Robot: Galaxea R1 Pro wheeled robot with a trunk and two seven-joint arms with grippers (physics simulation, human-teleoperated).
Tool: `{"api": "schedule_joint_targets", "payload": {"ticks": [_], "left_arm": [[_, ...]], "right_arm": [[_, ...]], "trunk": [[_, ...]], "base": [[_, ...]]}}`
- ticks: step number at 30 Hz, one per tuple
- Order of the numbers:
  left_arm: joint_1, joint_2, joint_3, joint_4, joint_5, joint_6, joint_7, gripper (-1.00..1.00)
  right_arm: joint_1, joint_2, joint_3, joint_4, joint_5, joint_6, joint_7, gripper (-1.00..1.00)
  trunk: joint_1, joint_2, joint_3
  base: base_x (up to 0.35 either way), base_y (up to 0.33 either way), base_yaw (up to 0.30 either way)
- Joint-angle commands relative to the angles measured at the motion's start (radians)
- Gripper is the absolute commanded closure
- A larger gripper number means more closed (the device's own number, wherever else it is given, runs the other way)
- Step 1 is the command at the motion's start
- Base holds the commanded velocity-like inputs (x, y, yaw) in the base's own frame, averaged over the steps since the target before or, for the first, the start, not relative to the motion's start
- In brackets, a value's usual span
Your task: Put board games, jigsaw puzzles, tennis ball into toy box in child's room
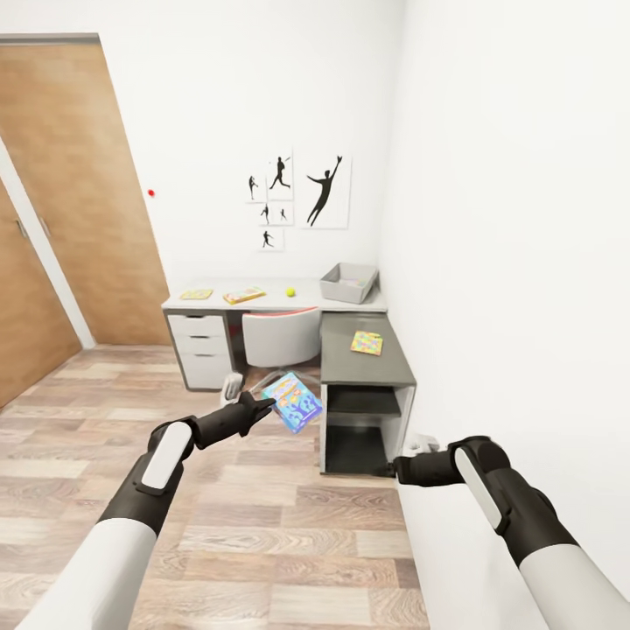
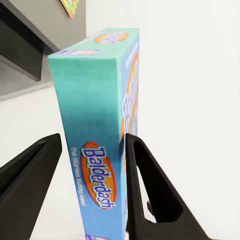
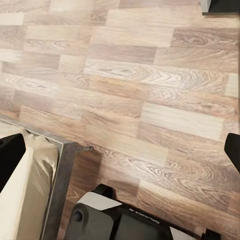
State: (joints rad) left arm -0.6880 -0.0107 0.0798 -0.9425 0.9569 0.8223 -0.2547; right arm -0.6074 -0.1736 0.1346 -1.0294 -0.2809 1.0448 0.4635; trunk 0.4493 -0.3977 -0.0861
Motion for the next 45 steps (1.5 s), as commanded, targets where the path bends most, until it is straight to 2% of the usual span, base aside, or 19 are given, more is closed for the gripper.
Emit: {"api": "schedule_joint_targets", "payload": {"ticks": [1,9,31,36,38,42,43,45], "left_arm": [[-0.001,-0.001,0.005,0.000,-0.003,0.008,-0.004,1.00],[-0.001,0.000,0.005,0.000,-0.004,0.006,-0.003,1.00],[-0.001,0.000,0.005,0.001,-0.005,0.003,-0.003,1.00],[-0.001,0.000,0.005,0.001,-0.006,0.003,-0.002,1.00],[-0.001,0.000,0.005,0.001,-0.005,0.003,-0.002,1.00],[-0.001,0.000,0.005,0.001,-0.006,0.004,-0.002,1.00],[-0.001,0.000,0.005,0.001,-0.007,0.004,-0.001,1.00],[-0.001,0.000,0.005,0.001,-0.008,0.004,-0.001,1.00]], "right_arm": [[-0.001,0.000,0.003,0.000,0.004,0.002,0.005,-1.00],[0.001,0.000,0.005,0.000,0.003,0.002,0.004,-1.00],[0.003,0.008,0.014,0.000,0.003,0.002,0.004,-1.00],[0.010,0.020,0.036,0.000,0.004,0.002,0.004,-1.00],[0.024,0.029,0.064,0.000,0.004,0.002,0.003,-1.00],[0.029,0.033,0.079,0.000,0.005,0.002,0.002,-1.00],[0.036,0.038,0.109,0.000,0.006,0.002,0.001,-1.00],[0.036,0.038,0.110,0.000,0.006,0.002,0.001,-1.00]], "trunk": [[0.001,-0.002,-0.001],[0.001,-0.002,0.006],[0.001,-0.002,0.007],[0.001,-0.002,0.007],[0.001,-0.002,0.007],[0.001,-0.002,0.007],[0.001,-0.002,0.007],[0.001,-0.002,0.007]], "base": [[0.000,0.000,-0.179],[0.000,0.000,-0.140],[0.005,0.000,-0.009],[0.000,0.000,0.000],[0.000,0.000,0.000],[0.000,0.000,0.000],[0.008,0.000,0.000],[0.018,0.000,0.000]]}}
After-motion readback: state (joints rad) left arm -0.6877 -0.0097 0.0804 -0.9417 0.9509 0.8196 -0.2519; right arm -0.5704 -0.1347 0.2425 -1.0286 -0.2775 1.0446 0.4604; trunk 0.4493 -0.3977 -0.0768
